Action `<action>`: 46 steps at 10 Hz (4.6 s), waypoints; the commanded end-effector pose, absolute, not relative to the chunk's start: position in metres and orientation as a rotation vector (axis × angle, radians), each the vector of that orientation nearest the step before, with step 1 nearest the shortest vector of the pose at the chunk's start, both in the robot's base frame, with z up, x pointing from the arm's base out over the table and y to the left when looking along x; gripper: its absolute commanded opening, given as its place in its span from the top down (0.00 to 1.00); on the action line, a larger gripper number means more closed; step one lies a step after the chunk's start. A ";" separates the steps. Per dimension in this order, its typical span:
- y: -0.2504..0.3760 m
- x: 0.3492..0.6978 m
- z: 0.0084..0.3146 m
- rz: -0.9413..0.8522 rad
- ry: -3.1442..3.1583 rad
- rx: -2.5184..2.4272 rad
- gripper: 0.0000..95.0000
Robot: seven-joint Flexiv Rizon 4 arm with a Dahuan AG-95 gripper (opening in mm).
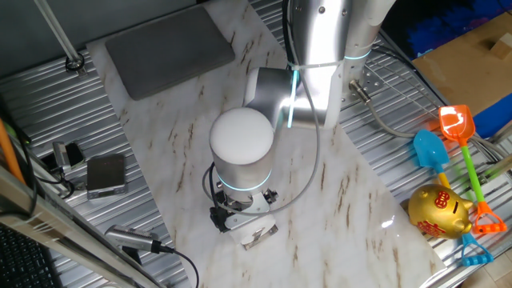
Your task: Take the roll of paper down from the shelf
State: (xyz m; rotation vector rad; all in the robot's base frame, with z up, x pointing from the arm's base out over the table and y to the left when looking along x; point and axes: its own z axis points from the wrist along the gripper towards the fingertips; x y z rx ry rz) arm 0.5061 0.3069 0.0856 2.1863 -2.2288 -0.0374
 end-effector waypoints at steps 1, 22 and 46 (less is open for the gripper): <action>0.308 0.506 0.086 -0.038 -2.225 2.194 0.00; 0.308 0.509 0.096 0.019 -2.260 2.238 1.00; 0.256 0.500 0.109 0.051 -2.238 2.303 1.00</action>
